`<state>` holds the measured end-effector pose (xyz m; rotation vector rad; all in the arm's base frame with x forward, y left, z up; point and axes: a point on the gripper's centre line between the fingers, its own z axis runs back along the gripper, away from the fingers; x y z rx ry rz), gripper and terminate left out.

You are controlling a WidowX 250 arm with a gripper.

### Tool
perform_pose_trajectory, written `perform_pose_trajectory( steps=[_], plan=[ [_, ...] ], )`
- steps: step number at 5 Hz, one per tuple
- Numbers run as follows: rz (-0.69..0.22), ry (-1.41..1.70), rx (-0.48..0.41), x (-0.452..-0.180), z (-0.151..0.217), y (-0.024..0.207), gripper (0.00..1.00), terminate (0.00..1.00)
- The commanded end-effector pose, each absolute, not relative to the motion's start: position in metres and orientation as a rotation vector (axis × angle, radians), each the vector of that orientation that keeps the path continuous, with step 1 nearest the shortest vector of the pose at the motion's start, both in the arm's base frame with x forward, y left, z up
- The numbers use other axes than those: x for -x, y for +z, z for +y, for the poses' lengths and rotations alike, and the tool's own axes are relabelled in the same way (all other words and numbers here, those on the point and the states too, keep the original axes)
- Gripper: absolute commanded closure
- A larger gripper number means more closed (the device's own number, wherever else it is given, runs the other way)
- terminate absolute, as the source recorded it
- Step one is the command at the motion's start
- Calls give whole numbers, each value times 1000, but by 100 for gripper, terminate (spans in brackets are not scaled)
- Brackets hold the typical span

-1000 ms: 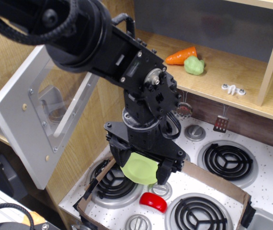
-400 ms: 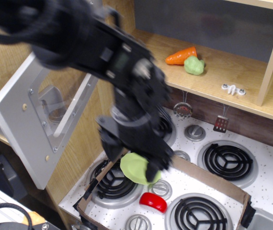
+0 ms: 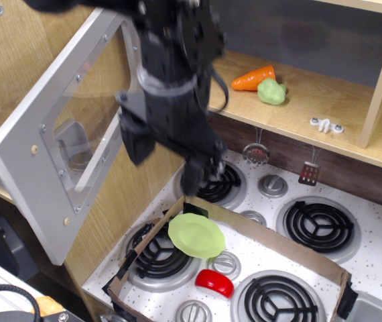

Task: Close microwave

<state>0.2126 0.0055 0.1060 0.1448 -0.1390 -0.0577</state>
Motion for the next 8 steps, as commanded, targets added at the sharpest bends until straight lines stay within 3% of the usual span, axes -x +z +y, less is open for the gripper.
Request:
perform_pose_trajectory(
  steps=[1,4,5,7,8],
  plan=[
    [-188,-85,-230,-203,32,154,0,0],
    [-172,-207,-331,-179,90,195,0,0],
    [-125,-247,-313,-176,112,206,0,0],
    [-95,-385,-299,-167,150,201,0,0],
    [-60,-506,-342,-162,156,193,0,0]
  ],
)
